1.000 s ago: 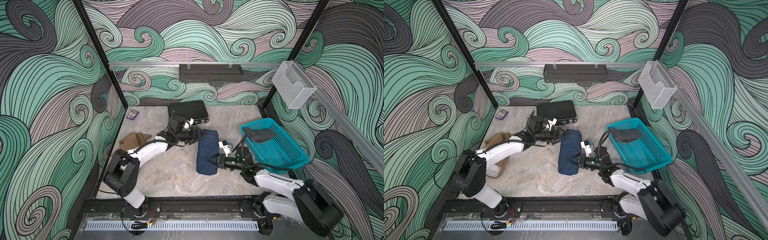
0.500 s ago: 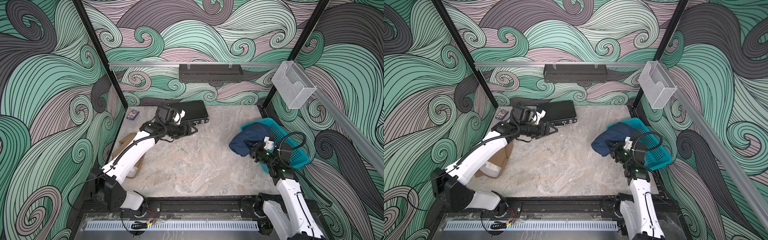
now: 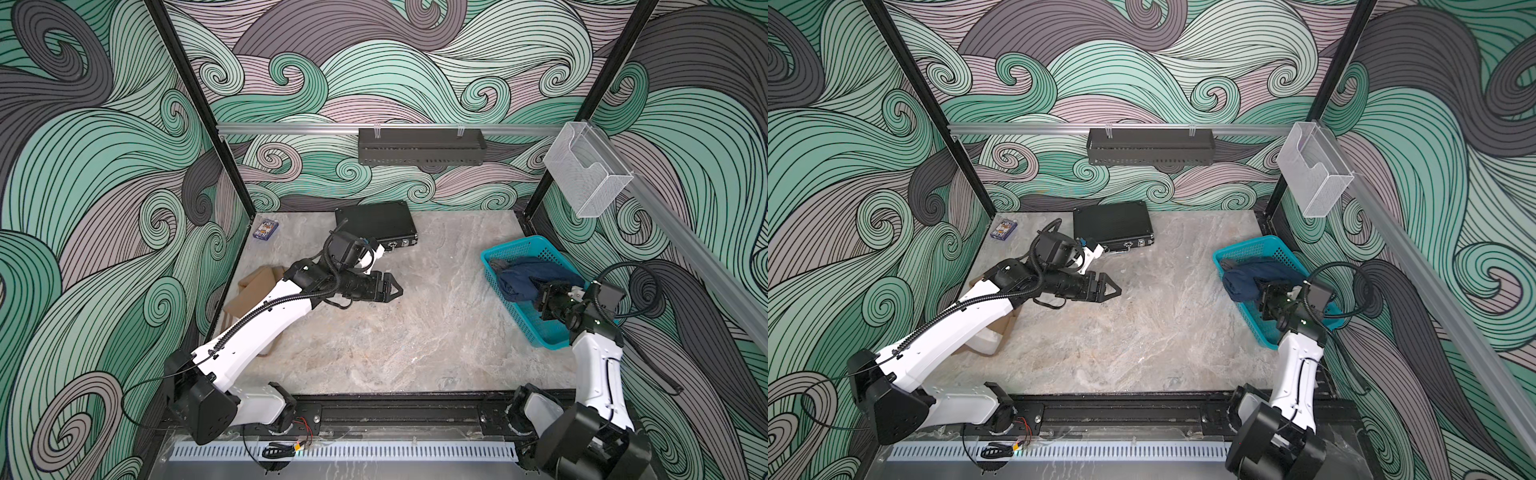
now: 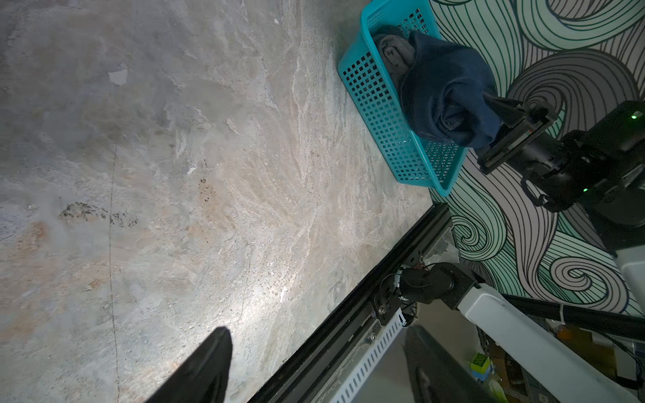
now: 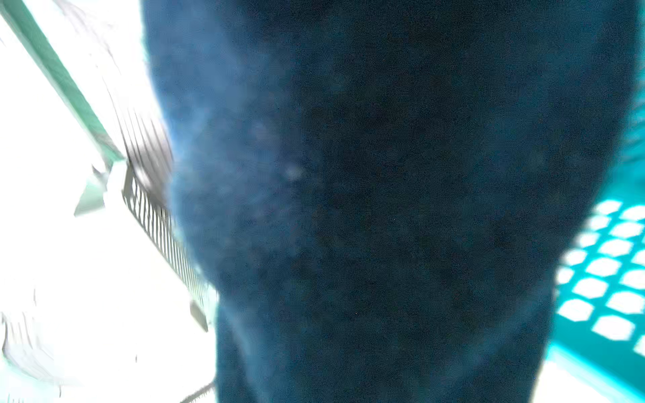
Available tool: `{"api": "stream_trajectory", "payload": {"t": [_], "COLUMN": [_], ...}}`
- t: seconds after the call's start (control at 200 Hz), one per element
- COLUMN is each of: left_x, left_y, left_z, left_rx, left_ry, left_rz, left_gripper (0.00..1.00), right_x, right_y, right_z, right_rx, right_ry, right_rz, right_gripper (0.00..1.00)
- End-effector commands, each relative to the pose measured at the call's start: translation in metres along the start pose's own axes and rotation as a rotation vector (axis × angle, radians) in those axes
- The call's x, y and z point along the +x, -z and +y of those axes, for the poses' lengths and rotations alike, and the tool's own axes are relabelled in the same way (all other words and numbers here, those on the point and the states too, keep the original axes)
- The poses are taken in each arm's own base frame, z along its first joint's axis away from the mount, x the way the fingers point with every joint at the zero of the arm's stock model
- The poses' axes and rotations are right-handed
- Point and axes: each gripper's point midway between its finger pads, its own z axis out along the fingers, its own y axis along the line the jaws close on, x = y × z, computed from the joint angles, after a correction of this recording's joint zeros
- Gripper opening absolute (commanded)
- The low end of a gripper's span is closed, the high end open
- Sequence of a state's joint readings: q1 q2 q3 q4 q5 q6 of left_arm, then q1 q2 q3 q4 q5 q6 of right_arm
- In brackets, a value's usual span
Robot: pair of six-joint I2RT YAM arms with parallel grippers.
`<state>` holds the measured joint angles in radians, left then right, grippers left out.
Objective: Roll up the skirts
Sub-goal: Place the skirt in the basket.
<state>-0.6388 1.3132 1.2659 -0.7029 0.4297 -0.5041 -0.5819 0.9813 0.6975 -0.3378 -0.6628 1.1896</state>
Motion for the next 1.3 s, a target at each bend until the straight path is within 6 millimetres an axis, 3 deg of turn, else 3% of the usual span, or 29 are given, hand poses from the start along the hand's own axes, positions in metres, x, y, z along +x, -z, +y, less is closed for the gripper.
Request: {"api": "stream_trajectory", "payload": {"t": [0.0,0.155,0.38,0.581,0.901,1.121,1.296], "left_x": [0.002,0.010,0.011,0.012,0.011,0.011,0.010], "left_y": [0.006,0.001,0.003,-0.001,-0.003,-0.006,-0.007], "left_z": [-0.008,-0.016,-0.019,-0.018,-0.014,-0.009,-0.003], "left_rx": [0.019,0.052,0.064,0.065,0.047,0.018,-0.013], "left_ry": [-0.001,0.005,0.002,0.011,0.007,0.003,-0.005], "left_rz": [-0.004,0.038,0.038,0.050,0.048,0.048,0.045], "left_gripper": [0.78,0.78,0.78,0.78,0.78,0.78,0.78], "right_x": [-0.026,-0.039,-0.041,-0.041,-0.030,-0.021,-0.005], "right_y": [0.016,0.022,0.017,0.013,-0.042,-0.065,-0.101], "right_z": [-0.012,-0.035,-0.018,-0.033,-0.050,-0.067,-0.088], "right_rx": [0.112,0.207,0.147,0.211,0.232,0.270,0.219], "right_ry": [0.022,0.033,0.102,0.128,0.153,0.122,0.037], "right_rz": [-0.121,-0.148,-0.113,-0.097,0.094,0.080,0.131], "right_gripper": [0.00,0.00,0.00,0.00,0.00,0.00,0.09]}}
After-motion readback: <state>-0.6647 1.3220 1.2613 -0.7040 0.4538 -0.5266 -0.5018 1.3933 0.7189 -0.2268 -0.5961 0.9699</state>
